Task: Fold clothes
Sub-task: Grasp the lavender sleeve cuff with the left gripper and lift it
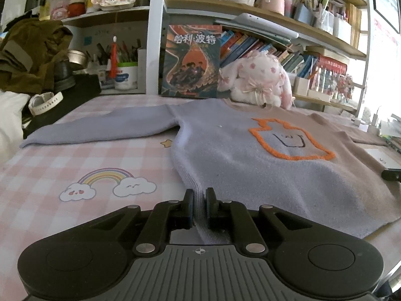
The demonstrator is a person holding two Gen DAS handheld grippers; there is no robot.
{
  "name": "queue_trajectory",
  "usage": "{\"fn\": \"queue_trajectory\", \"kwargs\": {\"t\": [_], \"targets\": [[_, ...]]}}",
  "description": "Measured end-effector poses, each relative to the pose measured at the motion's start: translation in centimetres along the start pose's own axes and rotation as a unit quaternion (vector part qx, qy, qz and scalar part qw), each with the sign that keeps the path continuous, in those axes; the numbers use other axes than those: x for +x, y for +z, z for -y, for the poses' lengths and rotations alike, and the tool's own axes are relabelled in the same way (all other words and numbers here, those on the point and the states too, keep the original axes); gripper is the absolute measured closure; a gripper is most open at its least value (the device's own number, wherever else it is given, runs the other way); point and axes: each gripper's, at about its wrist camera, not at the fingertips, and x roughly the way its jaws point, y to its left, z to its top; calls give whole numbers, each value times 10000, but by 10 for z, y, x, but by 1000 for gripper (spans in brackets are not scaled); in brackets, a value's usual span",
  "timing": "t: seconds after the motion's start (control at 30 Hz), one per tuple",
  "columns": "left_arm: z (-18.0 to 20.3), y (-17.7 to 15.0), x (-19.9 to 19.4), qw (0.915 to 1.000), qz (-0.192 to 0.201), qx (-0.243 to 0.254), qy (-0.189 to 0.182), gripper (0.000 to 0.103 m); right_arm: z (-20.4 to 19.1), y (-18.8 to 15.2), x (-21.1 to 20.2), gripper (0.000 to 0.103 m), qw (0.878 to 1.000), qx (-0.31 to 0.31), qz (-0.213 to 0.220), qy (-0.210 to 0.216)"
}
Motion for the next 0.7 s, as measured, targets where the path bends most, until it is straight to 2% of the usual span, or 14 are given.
{"fn": "queue_trajectory", "kwargs": {"t": [0.13,0.17,0.2,0.23,0.3,0.37,0.4,0.57,0.7], "targets": [[4,-1,-3,9999,51,77,105,91,-3,0,-2,82,10000,-64,-11,-63],[6,-2,-5,9997,71,146,175,89,-3,0,-2,77,10000,-62,-12,-64],[9,-3,-7,9994,91,216,245,82,-3,0,-4,66,10000,-46,0,-43],[12,-3,-10,9990,111,285,315,77,-4,-1,-6,60,10000,-27,33,-31],[18,-5,-16,9977,207,465,454,49,-6,-2,-10,43,9999,-26,127,-41],[24,-6,-23,9956,362,668,556,35,-11,-2,-15,33,9997,-96,239,-35],[27,-6,-26,9949,413,719,569,31,-14,-1,-17,26,9994,-152,295,-43],[31,-2,-37,9944,619,727,447,17,-32,9,-26,17,9974,-417,568,154],[28,4,-40,9945,766,609,376,11,-45,23,-25,15,9948,-545,720,462]]}}
